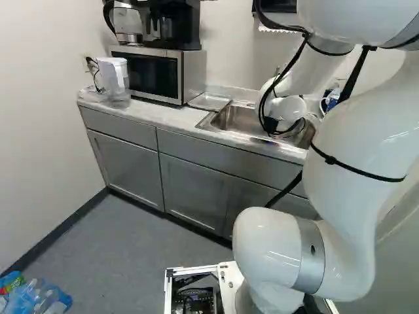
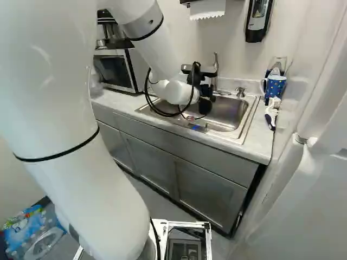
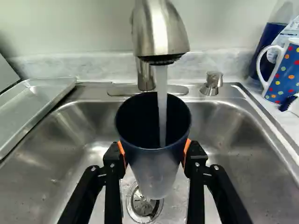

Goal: Rinse the cup and place it in the tray

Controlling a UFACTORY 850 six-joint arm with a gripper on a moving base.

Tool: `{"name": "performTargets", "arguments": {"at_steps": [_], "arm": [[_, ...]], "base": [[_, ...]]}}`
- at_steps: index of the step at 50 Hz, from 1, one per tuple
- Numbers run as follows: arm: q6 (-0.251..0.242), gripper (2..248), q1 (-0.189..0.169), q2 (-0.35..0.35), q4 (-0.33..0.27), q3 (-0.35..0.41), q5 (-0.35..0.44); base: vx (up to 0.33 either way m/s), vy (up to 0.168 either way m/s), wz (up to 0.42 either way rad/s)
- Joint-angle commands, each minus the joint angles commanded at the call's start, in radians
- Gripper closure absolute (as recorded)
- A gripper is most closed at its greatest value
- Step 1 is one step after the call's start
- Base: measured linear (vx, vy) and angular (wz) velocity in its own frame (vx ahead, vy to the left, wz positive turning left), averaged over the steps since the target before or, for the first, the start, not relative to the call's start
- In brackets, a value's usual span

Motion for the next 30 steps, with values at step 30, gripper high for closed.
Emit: {"name": "performTargets", "arguments": {"at_steps": [30], "arm": [[0.0, 124, -0.003, -0.002, 0.0, -0.002, 0.0]], "base": [[0.0, 0.0, 0.0]]}}
